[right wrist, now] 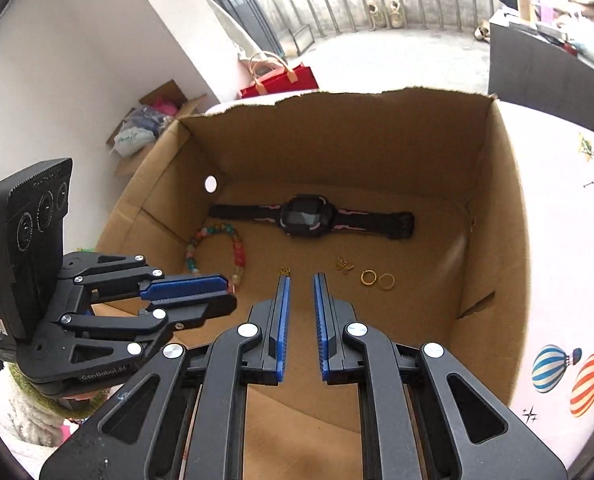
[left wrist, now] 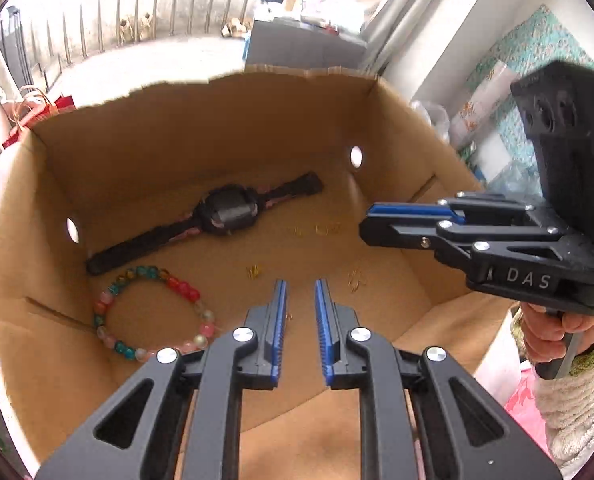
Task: Organize jewelry
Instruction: 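Carry the gold charm and gold ring over the box and open both tools, then withdraw both tools from the box back over the table, then grasp the orange bead bracelet with the left tool while the right tool grasps the gold bar charm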
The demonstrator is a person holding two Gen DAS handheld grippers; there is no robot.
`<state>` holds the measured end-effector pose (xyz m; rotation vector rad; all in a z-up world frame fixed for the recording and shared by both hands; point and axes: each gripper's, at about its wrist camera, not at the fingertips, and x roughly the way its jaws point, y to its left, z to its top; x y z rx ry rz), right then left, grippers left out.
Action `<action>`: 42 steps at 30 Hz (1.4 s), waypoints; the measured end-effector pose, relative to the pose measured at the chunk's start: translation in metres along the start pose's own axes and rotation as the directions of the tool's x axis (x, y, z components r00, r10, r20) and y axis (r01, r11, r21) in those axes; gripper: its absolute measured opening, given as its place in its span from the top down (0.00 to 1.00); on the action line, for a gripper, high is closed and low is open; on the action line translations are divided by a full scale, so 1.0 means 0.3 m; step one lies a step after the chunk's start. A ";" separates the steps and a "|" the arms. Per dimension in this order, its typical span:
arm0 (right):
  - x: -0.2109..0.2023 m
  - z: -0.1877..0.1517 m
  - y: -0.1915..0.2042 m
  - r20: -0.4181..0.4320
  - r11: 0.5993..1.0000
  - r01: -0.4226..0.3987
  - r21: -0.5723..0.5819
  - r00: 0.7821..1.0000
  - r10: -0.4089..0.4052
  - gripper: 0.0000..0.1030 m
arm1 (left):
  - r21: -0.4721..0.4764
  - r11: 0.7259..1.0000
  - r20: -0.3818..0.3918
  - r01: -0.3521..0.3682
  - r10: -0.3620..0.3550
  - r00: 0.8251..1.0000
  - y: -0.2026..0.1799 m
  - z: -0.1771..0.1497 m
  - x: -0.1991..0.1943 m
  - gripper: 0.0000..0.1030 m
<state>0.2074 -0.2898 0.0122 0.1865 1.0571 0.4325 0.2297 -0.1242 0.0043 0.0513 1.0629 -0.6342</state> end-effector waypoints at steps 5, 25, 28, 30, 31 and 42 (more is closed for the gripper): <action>-0.167 -0.044 0.013 0.148 0.998 -0.060 0.020 0.987 0.057 0.88 | 0.023 1.000 0.161 0.000 -0.004 0.987 -0.012 -0.042 -0.159 0.86; -0.176 -0.615 0.087 0.189 0.986 0.039 0.163 0.979 -0.070 0.73 | -0.173 0.962 0.223 -0.213 0.249 0.942 0.136 -0.623 -0.370 0.73; -0.103 -0.638 0.088 0.140 0.982 0.083 0.173 0.984 -0.108 0.73 | -0.149 0.966 0.191 -0.209 0.236 0.953 0.108 -0.642 -0.298 0.73; -0.087 -0.639 0.096 0.134 0.981 0.091 0.169 0.984 -0.115 0.73 | -0.111 0.966 0.175 -0.236 0.252 0.952 0.089 -0.634 -0.260 0.71; -0.084 -0.637 0.099 0.134 0.982 0.088 0.167 0.985 -0.111 0.73 | -0.095 0.963 0.167 -0.252 0.265 0.950 0.087 -0.627 -0.243 0.68; -0.128 -0.656 0.091 0.178 0.979 0.110 0.173 0.974 -0.140 0.73 | -0.041 0.929 0.123 -0.367 0.370 0.921 0.110 -0.605 -0.149 0.74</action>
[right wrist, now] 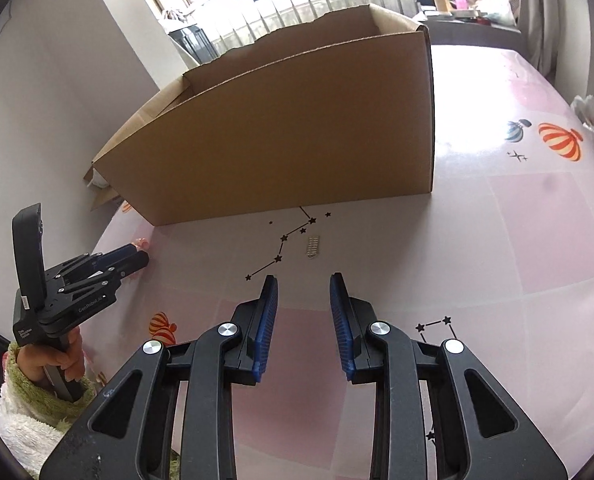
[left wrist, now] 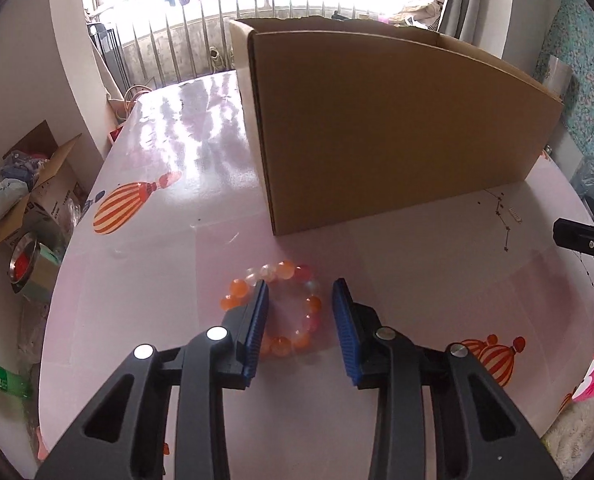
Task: Organize jewelry
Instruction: 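Grasp the orange bead bracelet with the left tool while the right tool grasps the gold bar charm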
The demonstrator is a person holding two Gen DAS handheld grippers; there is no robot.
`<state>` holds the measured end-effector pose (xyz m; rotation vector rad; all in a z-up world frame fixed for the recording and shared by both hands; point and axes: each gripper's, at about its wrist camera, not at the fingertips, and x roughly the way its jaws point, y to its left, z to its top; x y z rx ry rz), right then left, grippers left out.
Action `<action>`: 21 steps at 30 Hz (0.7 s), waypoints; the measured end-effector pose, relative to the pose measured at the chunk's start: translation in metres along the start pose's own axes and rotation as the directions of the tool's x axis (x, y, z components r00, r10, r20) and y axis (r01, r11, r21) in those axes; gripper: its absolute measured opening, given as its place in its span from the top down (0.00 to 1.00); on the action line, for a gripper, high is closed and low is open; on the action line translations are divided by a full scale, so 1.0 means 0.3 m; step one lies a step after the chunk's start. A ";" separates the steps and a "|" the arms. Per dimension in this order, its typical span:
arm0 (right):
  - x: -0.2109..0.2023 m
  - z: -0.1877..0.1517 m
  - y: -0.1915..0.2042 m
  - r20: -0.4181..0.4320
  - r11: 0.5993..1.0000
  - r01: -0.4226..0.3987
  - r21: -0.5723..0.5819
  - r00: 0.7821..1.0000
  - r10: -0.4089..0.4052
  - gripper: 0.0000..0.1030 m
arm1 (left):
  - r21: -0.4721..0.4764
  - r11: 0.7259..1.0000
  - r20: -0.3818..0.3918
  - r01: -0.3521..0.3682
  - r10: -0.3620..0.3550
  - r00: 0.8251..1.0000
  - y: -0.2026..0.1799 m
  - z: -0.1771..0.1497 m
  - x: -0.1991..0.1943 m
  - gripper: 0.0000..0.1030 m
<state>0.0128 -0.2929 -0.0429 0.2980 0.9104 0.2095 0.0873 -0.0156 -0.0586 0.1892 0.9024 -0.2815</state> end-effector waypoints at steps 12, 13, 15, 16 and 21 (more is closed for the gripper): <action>0.094 0.059 0.060 -0.007 0.989 0.093 -0.118 0.995 -0.095 0.76 | -0.019 0.998 0.013 0.056 -0.056 0.998 -0.044 -0.018 -0.008 0.91; 0.105 0.061 0.068 -0.010 0.986 0.107 -0.129 0.994 -0.109 0.77 | -0.014 0.999 0.015 0.053 -0.052 0.999 -0.047 -0.020 -0.008 0.91; 0.119 0.061 0.079 -0.014 0.982 0.117 -0.148 0.993 -0.120 0.79 | -0.011 0.999 0.016 0.050 -0.050 0.999 -0.046 -0.020 -0.006 0.91; 0.125 0.059 0.087 -0.015 0.979 0.124 -0.161 0.992 -0.128 0.80 | -0.012 0.999 0.016 0.053 -0.053 0.998 -0.044 -0.020 -0.005 0.91; 0.148 0.051 0.114 -0.005 0.953 0.198 -0.228 0.979 -0.204 0.88 | -0.010 0.998 0.017 0.060 -0.060 0.998 -0.044 -0.023 -0.009 0.91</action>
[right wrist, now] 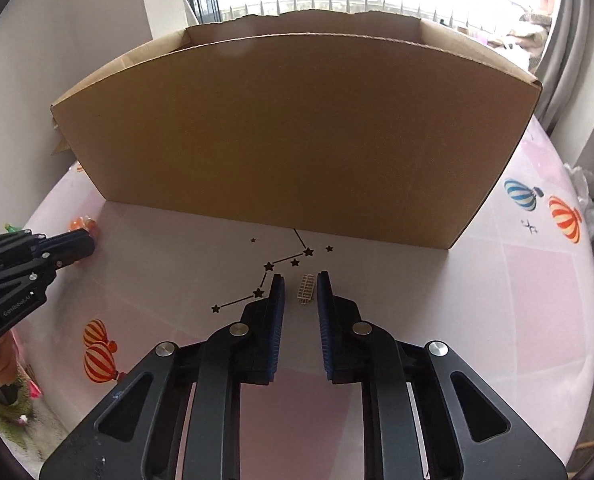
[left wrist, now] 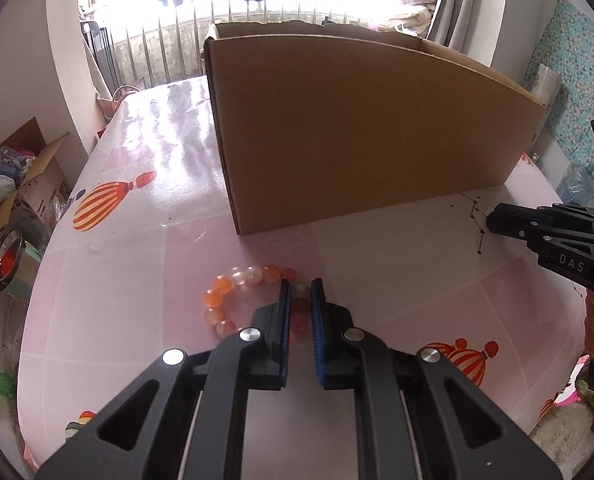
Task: Organize jewelry
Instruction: 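Grasp the orange bead bracelet with the left tool while the right tool grasps the gold bar charm, then lift the bracelet and bar charm with both tools over the box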
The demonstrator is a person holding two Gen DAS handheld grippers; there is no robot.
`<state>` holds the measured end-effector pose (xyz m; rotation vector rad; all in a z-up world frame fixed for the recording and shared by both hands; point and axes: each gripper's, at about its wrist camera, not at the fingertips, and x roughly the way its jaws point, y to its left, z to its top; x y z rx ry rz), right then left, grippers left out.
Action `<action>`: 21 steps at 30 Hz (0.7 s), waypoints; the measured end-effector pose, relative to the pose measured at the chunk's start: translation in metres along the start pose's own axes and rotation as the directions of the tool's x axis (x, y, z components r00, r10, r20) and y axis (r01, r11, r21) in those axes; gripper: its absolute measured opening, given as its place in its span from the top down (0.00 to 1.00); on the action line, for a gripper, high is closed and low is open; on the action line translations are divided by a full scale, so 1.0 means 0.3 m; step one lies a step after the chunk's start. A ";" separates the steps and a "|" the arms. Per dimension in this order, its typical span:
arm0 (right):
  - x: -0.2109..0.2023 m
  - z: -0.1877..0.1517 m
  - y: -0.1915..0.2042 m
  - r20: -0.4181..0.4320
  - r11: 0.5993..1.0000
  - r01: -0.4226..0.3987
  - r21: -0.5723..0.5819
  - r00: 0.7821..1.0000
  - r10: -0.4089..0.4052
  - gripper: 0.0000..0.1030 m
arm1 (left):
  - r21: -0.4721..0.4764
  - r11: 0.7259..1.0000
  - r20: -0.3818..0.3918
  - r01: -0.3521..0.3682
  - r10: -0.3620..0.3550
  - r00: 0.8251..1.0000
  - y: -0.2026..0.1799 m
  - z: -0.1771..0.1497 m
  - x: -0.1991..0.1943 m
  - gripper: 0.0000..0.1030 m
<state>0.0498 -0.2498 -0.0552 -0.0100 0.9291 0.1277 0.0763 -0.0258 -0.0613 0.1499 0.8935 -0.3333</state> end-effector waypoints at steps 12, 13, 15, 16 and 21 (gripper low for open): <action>-0.027 -0.004 -0.045 -0.010 0.993 -0.082 0.084 0.996 0.084 0.98 | -0.011 1.000 0.007 0.011 -0.011 1.000 0.009 -0.003 0.001 0.91; -0.036 -0.005 -0.051 -0.007 0.991 -0.094 0.098 0.995 0.095 0.98 | -0.010 1.000 0.009 0.010 -0.010 1.000 0.008 -0.003 0.001 0.91; -0.058 -0.007 -0.067 0.005 0.984 -0.126 0.128 0.992 0.126 0.98 | -0.008 1.000 0.012 0.009 -0.009 1.000 0.007 -0.005 0.001 0.91; -0.068 -0.007 -0.074 0.010 0.981 -0.136 0.138 0.991 0.136 0.98 | -0.010 1.000 0.014 0.009 -0.009 1.000 0.008 -0.005 0.001 0.91; -0.109 -0.008 -0.113 0.038 0.955 -0.222 0.197 0.975 0.219 0.98 | -0.021 1.000 0.014 0.019 -0.019 1.000 0.014 -0.007 -0.002 0.91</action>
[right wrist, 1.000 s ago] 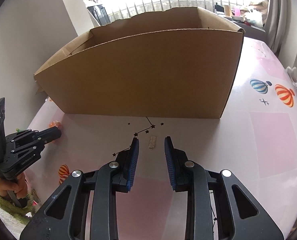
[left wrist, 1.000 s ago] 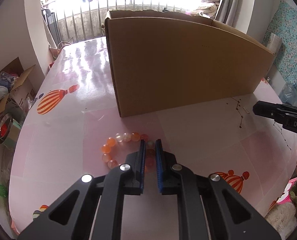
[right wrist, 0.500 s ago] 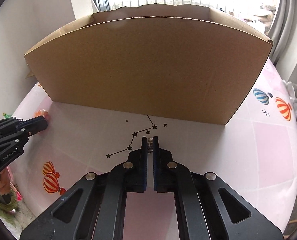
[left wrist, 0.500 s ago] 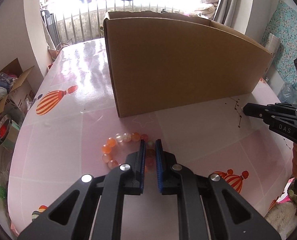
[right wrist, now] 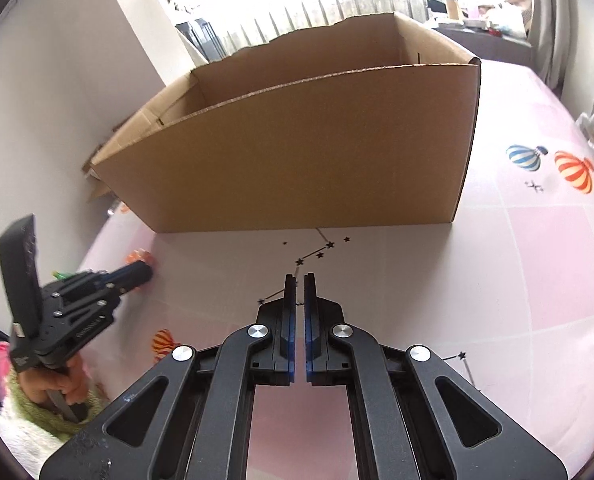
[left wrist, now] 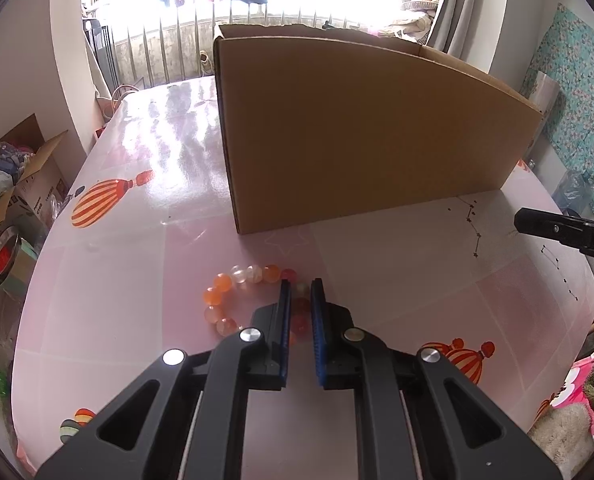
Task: Organize jewelry
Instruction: 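Lift the bracelet and bar charm with both tools over the box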
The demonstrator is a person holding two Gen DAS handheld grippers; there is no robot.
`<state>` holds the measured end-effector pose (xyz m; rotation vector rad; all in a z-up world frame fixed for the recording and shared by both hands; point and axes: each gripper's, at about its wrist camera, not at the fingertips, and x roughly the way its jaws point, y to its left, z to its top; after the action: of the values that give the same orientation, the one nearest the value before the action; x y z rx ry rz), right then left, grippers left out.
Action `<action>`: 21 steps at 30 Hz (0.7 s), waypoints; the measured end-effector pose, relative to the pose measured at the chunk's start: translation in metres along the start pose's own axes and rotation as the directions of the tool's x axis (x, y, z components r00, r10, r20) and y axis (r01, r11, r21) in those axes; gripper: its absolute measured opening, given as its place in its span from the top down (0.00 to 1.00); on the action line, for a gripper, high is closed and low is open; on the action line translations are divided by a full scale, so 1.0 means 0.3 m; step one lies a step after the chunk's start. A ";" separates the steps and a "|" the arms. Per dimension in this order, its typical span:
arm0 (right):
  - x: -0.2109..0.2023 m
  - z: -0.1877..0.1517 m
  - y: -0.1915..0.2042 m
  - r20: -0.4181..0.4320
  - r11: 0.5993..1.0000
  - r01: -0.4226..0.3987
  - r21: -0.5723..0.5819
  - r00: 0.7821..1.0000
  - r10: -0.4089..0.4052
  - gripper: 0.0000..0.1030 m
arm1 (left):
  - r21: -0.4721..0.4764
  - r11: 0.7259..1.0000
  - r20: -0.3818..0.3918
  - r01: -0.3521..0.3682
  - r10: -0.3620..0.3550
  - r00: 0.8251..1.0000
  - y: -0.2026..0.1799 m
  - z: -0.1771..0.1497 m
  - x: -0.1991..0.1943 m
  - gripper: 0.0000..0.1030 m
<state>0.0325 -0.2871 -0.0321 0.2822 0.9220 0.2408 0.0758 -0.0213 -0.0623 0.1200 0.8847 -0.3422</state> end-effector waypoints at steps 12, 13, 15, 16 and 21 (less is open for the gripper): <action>-0.024 0.017 -0.033 0.049 0.931 -0.308 0.195 0.951 0.304 0.98 | -0.022 1.000 0.049 0.019 -0.018 0.999 -0.001 0.010 -0.053 0.91; -0.029 0.022 -0.031 0.056 0.929 -0.315 0.196 0.949 0.310 0.98 | -0.028 0.999 0.057 0.023 -0.021 0.998 0.000 0.014 -0.064 0.91; -0.045 0.032 -0.009 0.070 0.926 -0.324 0.192 0.946 0.317 0.98 | -0.037 0.999 0.075 0.030 -0.027 0.997 0.002 0.025 -0.090 0.91; -0.056 0.040 -0.002 0.080 0.926 -0.328 0.187 0.944 0.319 0.98 | -0.037 0.999 0.085 0.032 -0.029 0.996 0.001 0.031 -0.105 0.91; -0.108 0.082 0.037 0.129 0.931 -0.333 0.149 0.940 0.315 0.98 | -0.040 0.997 0.147 0.063 -0.057 0.987 -0.001 0.084 -0.208 0.91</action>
<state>0.0327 -0.2907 0.0100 0.6013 0.7908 0.4501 0.0579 -0.0127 0.0019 0.0266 0.7514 -0.3827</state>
